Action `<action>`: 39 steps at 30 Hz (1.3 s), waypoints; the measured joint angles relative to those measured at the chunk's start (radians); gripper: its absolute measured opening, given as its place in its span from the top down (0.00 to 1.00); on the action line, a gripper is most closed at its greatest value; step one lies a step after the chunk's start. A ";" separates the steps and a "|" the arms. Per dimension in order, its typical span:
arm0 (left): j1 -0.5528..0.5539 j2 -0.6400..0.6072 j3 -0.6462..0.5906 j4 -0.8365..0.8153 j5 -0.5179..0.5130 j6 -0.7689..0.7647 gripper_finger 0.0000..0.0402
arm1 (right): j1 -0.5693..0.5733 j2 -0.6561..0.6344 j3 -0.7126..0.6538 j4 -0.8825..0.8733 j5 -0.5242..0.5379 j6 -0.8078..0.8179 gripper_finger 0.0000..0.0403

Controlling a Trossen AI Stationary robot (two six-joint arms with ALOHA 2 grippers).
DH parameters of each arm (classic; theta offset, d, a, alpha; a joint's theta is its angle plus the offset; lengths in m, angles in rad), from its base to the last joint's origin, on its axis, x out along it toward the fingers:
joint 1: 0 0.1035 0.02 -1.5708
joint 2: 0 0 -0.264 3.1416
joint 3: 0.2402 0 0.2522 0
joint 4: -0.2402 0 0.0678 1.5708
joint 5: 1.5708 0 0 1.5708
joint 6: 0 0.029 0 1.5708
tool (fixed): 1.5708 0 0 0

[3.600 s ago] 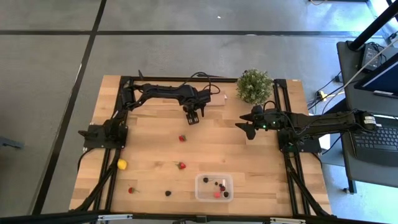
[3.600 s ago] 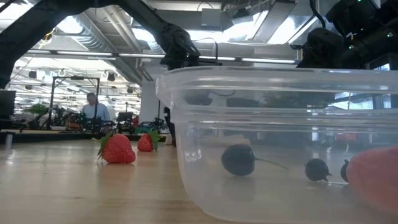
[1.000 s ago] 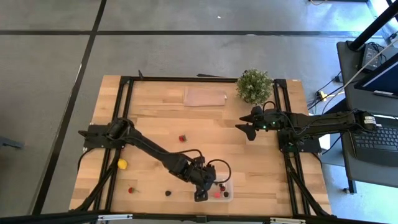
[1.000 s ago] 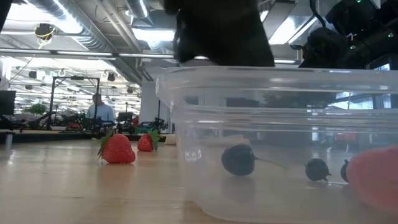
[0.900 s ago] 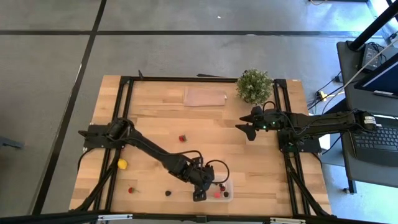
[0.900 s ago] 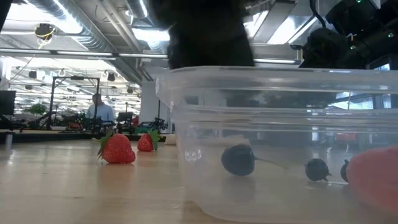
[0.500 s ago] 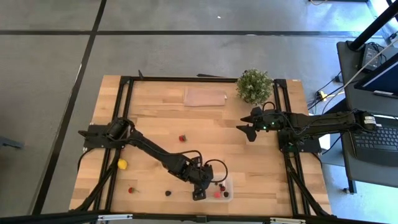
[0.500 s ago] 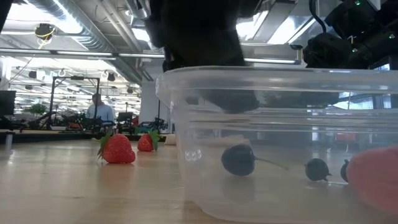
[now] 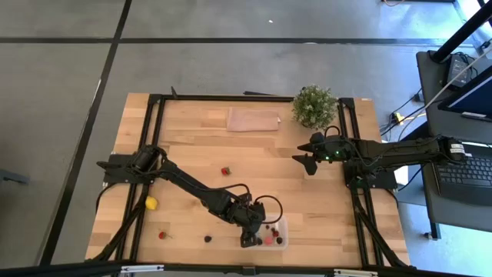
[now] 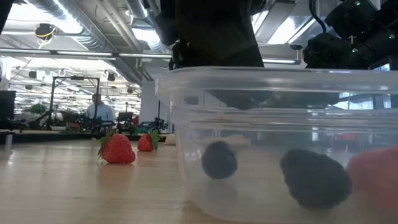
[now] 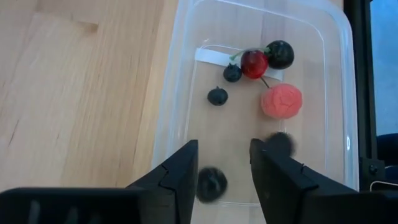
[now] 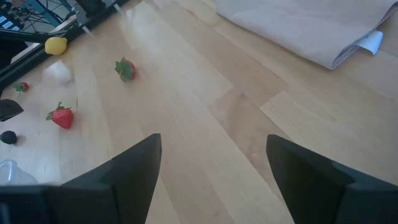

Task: Pick and placing Produce into tupperware
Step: Put the top strawberry into the transparent container

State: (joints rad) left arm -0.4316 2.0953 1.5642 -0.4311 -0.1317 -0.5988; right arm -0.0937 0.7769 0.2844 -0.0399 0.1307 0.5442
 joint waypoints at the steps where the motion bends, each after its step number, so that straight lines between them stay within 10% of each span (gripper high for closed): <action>1: 0.000 0.000 0.000 0.000 0.003 0.000 0.65 | 0.000 0.000 0.000 0.000 0.000 0.000 0.28; 21: 0.114 -0.411 0.002 -0.236 -0.091 0.031 0.70 | 0.000 0.000 0.000 -0.011 0.000 -0.025 0.28; 39: 0.277 -0.447 0.001 -0.630 -0.088 0.351 0.30 | 0.000 0.000 0.000 -0.019 0.000 -0.029 0.28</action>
State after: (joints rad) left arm -0.1550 1.6482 1.5650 -1.0615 -0.2198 -0.2474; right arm -0.0937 0.7767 0.2844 -0.0589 0.1310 0.5148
